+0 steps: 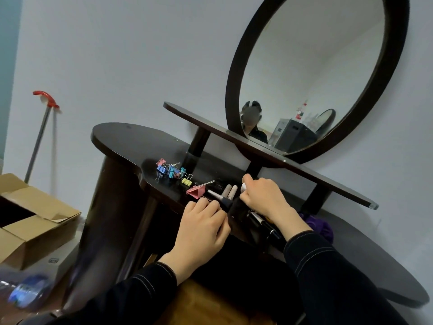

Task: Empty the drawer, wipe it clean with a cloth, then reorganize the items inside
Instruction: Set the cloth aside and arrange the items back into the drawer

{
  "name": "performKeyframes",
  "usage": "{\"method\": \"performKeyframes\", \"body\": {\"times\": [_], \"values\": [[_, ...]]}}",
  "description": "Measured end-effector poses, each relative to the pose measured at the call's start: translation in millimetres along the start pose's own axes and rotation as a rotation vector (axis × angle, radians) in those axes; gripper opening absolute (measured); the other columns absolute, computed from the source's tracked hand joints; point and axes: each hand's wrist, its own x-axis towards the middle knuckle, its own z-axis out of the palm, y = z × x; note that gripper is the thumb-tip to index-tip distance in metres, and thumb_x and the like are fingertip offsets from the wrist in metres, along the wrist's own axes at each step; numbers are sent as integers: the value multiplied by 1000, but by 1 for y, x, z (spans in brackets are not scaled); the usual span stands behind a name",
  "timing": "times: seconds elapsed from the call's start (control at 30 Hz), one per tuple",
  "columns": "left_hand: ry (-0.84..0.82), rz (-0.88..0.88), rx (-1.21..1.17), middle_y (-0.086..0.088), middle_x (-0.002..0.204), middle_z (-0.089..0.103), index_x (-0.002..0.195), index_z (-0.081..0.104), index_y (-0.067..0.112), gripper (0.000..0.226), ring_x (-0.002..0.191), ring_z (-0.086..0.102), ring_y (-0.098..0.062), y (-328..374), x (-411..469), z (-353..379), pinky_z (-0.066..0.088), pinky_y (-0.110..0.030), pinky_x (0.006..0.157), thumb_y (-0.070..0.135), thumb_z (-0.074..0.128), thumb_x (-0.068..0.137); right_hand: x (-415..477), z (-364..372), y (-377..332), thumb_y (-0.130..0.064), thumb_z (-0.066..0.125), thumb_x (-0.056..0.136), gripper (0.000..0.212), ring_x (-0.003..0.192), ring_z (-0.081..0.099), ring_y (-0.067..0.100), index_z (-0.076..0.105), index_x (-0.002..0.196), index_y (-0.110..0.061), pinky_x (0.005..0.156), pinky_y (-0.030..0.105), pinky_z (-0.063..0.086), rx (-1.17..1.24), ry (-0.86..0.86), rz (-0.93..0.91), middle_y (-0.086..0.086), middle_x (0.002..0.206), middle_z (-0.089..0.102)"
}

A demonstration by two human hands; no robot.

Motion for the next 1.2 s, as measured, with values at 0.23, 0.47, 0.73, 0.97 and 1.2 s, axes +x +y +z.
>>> {"method": "performKeyframes", "body": {"times": [0.23, 0.47, 0.73, 0.97, 1.2], "values": [[15, -16, 5, 6, 82, 56, 73, 58, 17, 27, 77, 48, -20, 1, -3, 2, 36, -37, 68, 28, 50, 97, -10, 3, 7, -23, 50, 101, 30, 91, 62, 29, 47, 128, -10, 65, 32, 41, 121, 131, 214, 9, 112, 57], [-8, -27, 9, 7, 86, 59, 77, 61, 18, 27, 79, 49, -19, 2, -3, 2, 37, -36, 69, 28, 48, 98, -13, 3, 7, -4, 42, 96, 32, 81, 49, 29, 49, 124, -17, 67, 37, 40, 364, 176, 426, 8, 106, 45], [-60, -77, 44, 3, 80, 55, 78, 64, 17, 24, 78, 47, -22, 12, 2, -1, 37, -39, 71, 30, 49, 90, -15, 0, 7, -5, 59, 87, 24, 81, 49, 25, 52, 107, -18, 65, 36, 40, 243, 34, 415, 6, 106, 47], [-121, -78, 35, 5, 83, 56, 82, 67, 19, 28, 81, 47, -20, 10, 1, -5, 36, -37, 72, 33, 45, 94, -17, 2, 14, -22, 60, 86, 22, 87, 56, 21, 59, 106, -29, 68, 34, 41, 434, -58, 433, -1, 107, 53], [-191, 77, -170, 4, 108, 64, 103, 72, 18, 22, 107, 58, -20, 3, -13, -43, 42, -34, 92, 29, 56, 93, -105, -36, -29, -33, 68, 81, 17, 87, 60, 8, 62, 97, -35, 68, 27, 46, 846, 413, 449, -15, 92, 66]]}}
